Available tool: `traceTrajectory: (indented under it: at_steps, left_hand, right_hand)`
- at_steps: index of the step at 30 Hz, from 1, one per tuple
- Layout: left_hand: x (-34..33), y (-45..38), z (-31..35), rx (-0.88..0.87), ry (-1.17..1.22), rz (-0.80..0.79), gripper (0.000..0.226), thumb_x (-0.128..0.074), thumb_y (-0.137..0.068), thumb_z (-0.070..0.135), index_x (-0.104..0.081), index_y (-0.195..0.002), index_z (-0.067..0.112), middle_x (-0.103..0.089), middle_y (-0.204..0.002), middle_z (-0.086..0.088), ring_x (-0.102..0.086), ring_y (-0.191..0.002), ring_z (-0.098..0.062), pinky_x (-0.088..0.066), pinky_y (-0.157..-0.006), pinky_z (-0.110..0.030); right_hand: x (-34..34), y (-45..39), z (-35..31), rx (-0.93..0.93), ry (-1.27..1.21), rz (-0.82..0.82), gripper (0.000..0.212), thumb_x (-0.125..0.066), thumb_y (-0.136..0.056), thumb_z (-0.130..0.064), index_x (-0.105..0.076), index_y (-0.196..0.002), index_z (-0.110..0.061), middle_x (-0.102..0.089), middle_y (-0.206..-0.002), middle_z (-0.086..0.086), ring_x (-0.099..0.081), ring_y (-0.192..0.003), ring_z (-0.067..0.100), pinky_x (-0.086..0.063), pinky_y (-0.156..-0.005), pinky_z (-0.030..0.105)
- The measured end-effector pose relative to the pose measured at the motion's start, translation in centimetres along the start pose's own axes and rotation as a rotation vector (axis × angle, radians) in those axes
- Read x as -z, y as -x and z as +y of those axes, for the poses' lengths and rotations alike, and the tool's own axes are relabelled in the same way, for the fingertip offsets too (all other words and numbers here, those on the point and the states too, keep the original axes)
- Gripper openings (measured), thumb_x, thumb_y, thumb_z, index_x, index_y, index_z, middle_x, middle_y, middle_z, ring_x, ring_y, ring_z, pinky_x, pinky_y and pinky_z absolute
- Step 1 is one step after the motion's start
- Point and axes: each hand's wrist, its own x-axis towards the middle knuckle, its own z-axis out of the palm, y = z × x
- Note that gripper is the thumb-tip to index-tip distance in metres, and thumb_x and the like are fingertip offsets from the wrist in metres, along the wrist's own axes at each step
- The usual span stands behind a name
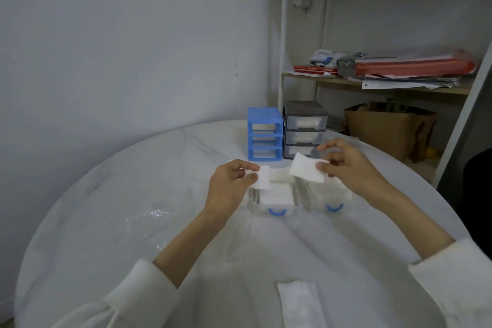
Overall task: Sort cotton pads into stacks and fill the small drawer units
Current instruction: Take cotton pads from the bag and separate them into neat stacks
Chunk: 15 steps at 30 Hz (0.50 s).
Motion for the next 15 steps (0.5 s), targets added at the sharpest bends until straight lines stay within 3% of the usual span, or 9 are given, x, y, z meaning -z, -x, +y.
traceTrajectory:
  at_steps: [4, 8, 11, 15]
  left_hand:
    - [-1.2, -0.3, -0.2, 0.062, 0.069, -0.084, 0.023, -0.064, -0.083, 0.003, -0.055, -0.092, 0.022, -0.066, -0.097, -0.012, -0.062, -0.075, -0.016, -0.049, -0.070, -0.026]
    - [-1.6, -0.7, -0.5, 0.008, 0.054, 0.008, 0.029, -0.060, -0.086, 0.001, -0.048, -0.105, 0.018, -0.063, -0.088, -0.003, -0.060, -0.073, -0.010, -0.048, -0.056, -0.012]
    - [-0.7, -1.4, -0.5, -0.016, 0.097, 0.109, 0.029, -0.056, -0.087, -0.003, -0.048, -0.107, 0.016, -0.061, -0.079, -0.001, -0.060, -0.069, -0.009, -0.049, -0.054, -0.011]
    - [0.0, -1.9, -0.7, 0.005, 0.119, 0.152, 0.028, -0.056, -0.087, -0.004, -0.049, -0.107, 0.016, -0.062, -0.086, -0.008, -0.062, -0.072, -0.014, -0.056, -0.072, -0.031]
  right_hand:
    - [-1.7, -2.4, -0.3, -0.003, 0.018, -0.029, 0.025, -0.054, -0.091, -0.001, -0.048, -0.112, -0.013, -0.054, -0.083, 0.000, -0.052, -0.084, 0.020, -0.045, -0.069, 0.024]
    - [-3.5, -4.2, -0.2, 0.019, 0.195, -0.115, 0.037, -0.049, -0.094, -0.005, -0.041, -0.129, -0.014, -0.059, -0.100, 0.018, -0.051, -0.085, 0.018, -0.042, -0.076, 0.026]
    - [-4.4, -4.9, 0.0, 0.037, 0.303, -0.181, 0.042, -0.046, -0.095, -0.006, -0.036, -0.134, -0.016, -0.059, -0.104, 0.023, -0.049, -0.084, 0.018, -0.039, -0.067, 0.020]
    - [-5.0, -5.2, 0.8, 0.050, 0.385, -0.239, 0.041, -0.044, -0.096, -0.006, -0.034, -0.134, -0.018, -0.059, -0.100, 0.019, -0.050, -0.082, 0.018, -0.040, -0.067, 0.015]
